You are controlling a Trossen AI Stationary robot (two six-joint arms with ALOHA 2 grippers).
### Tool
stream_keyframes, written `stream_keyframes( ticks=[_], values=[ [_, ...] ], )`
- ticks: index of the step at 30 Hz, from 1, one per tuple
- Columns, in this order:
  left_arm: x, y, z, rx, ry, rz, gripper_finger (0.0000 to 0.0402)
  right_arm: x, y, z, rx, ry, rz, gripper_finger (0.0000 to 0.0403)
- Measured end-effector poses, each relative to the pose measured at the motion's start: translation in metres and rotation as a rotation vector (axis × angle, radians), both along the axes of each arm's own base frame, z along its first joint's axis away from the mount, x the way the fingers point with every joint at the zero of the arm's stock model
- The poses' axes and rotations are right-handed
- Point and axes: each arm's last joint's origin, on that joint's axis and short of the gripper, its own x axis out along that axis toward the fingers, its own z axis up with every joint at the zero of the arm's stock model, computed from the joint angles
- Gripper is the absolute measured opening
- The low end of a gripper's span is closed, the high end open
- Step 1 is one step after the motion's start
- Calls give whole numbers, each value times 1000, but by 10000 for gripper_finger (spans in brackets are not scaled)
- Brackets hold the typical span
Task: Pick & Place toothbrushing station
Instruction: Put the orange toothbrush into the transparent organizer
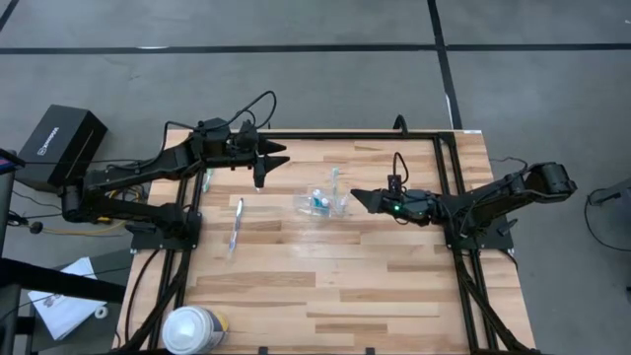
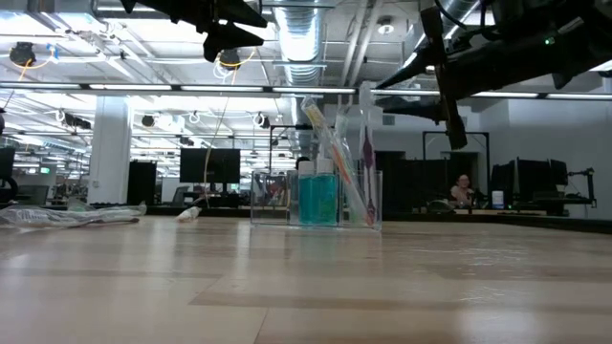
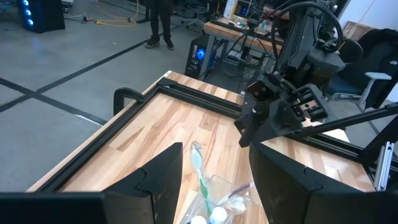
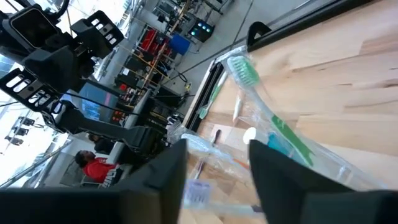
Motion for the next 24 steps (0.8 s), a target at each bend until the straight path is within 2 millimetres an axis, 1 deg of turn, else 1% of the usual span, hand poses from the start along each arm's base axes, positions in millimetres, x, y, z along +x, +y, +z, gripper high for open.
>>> stream_keyframes(
  ticks=[4,6,8,10,15,18,22,24],
  values=[
    [0,0,0,0,0,0,182,0,-1,3,-15,-28,-7,220],
    [0,0,0,16,2,-4,182,1,-4,10,-42,-85,-18,236],
    [0,1,2,43,-10,-6,182,1,-9,19,-87,-158,-42,243],
    [-2,1,9,64,-55,-9,182,0,-16,30,-143,-245,-73,244],
    [-14,-2,47,139,-226,1,182,-10,-31,56,-269,-424,-136,227],
    [-24,-4,65,163,-280,14,182,-15,-37,69,-329,-468,-119,213],
    [-47,-11,96,222,-409,31,182,-21,-43,90,-415,-527,-105,196],
    [-56,-15,105,228,-460,35,182,-24,-46,98,-453,-528,-105,190]
  ],
)
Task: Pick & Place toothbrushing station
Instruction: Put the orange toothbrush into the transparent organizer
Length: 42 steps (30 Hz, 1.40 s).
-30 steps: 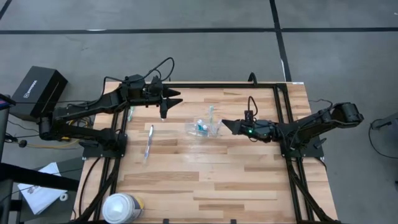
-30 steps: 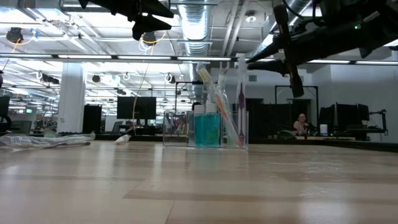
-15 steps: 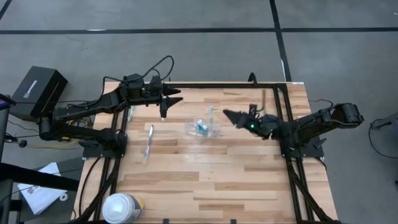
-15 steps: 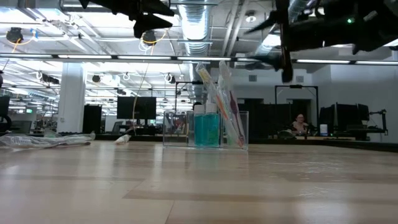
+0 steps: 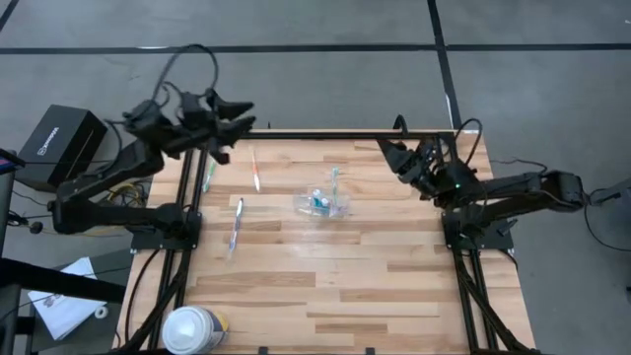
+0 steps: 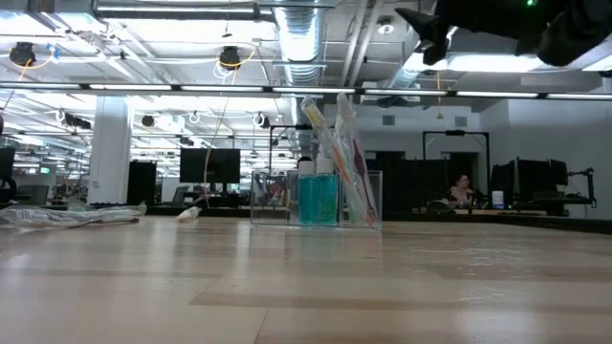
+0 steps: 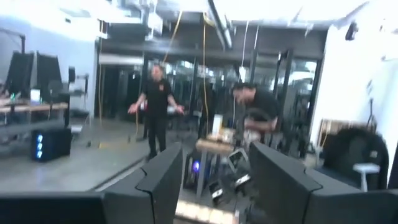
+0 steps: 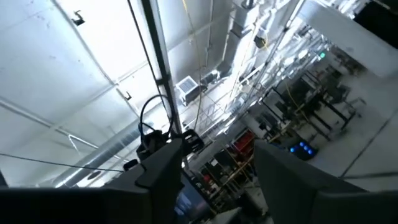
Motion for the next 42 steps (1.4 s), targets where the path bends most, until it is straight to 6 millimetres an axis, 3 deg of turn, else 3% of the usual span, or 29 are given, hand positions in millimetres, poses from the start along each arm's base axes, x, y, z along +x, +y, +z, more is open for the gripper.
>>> stream_keyframes(
  ticks=[6,14,18,28,32,37,42],
  values=[
    [-27,-13,22,34,-151,-9,182,-3,-10,17,-67,30,13,178],
    [-41,-20,19,49,-96,-20,182,-3,-27,34,-129,207,102,177],
    [-37,-19,6,-16,36,-25,182,-2,-31,52,-170,283,143,177],
    [-27,-14,-42,-265,442,-18,182,-9,-32,123,-376,385,137,177],
    [-30,-11,-65,-453,552,113,182,-16,-31,147,-420,373,140,177],
    [-36,-11,-111,-706,772,286,182,-21,-29,161,-481,351,154,177],
    [-34,-8,-141,-782,800,393,182,-22,-28,164,-488,347,153,177]
  ],
)
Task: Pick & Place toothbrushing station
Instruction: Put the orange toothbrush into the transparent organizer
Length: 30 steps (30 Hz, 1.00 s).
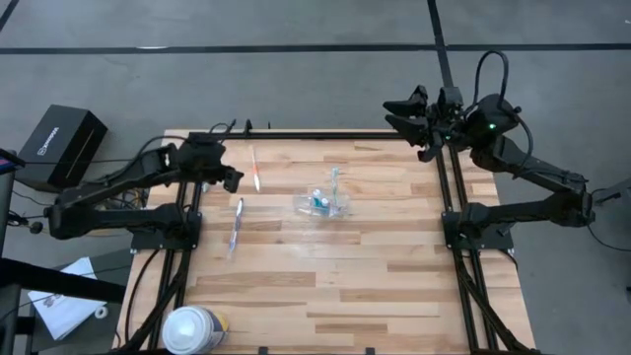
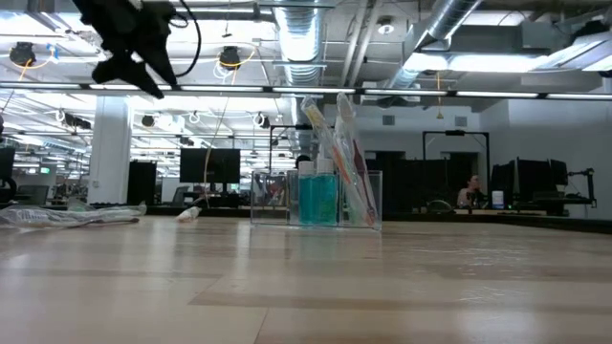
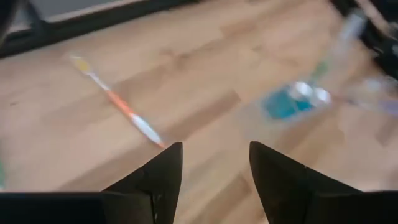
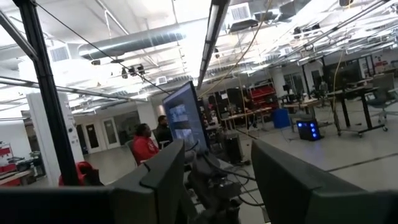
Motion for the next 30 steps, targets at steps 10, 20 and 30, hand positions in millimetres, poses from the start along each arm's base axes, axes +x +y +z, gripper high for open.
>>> stream_keyframes(
  ticks=[10,20,30],
  values=[
    [18,35,-31,-65,103,242,186,0,0,0,1,3,0,177],
    [52,92,-71,-174,67,296,206,0,2,0,12,-2,60,177],
    [60,112,-108,-271,175,304,207,-1,-1,1,11,-7,67,177]
  ],
)
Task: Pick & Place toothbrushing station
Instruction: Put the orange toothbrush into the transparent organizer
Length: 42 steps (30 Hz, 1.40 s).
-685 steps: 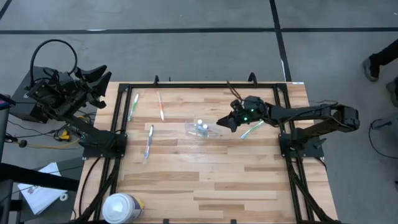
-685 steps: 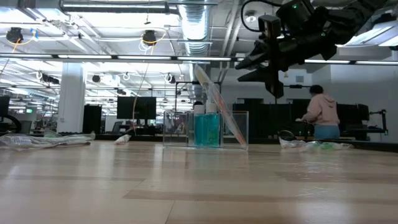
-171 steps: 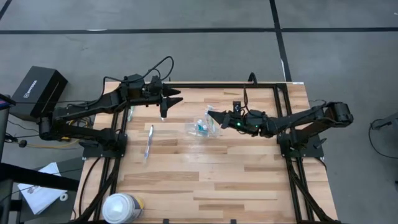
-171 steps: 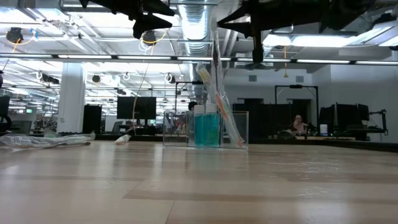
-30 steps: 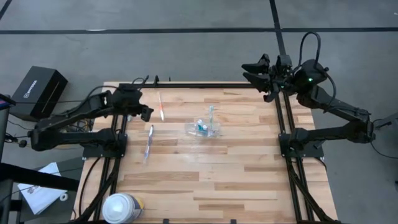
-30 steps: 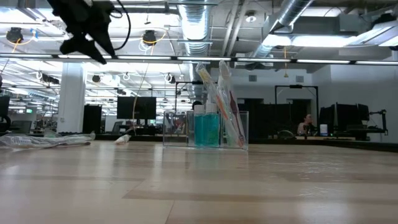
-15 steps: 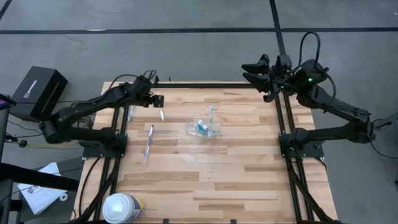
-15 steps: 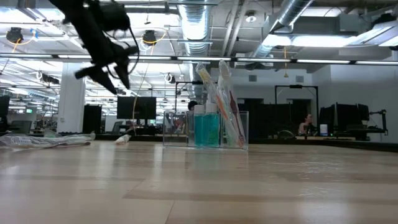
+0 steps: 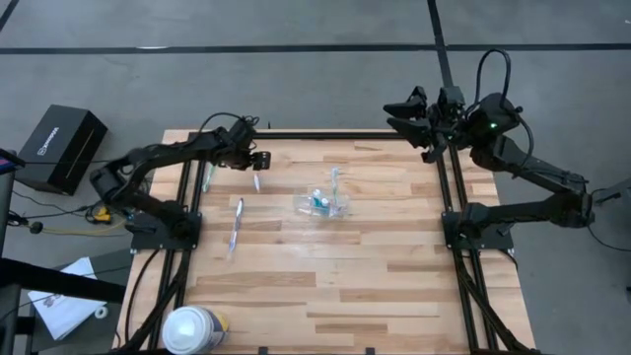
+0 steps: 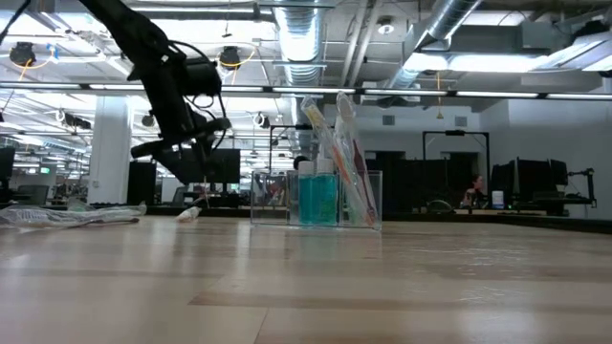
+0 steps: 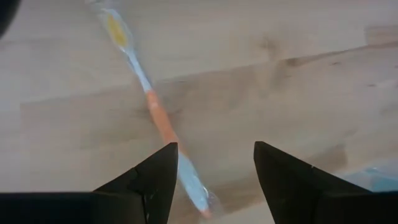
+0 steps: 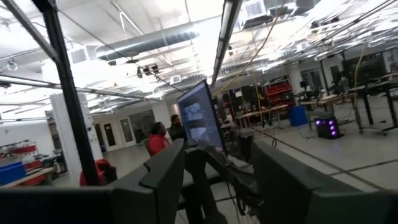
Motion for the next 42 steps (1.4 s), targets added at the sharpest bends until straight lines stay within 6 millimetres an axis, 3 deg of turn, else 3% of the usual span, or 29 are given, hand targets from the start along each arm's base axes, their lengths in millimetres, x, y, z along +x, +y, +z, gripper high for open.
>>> stream_keyframes(
  ticks=[16,32,42],
  values=[
    [-5,20,-14,50,61,126,207,-7,-17,3,28,-44,-65,177],
    [3,14,-15,3,-1,229,181,-12,-20,4,15,-8,107,177],
    [17,12,-49,-128,43,216,180,-12,-17,3,-11,15,200,177]
  ],
)
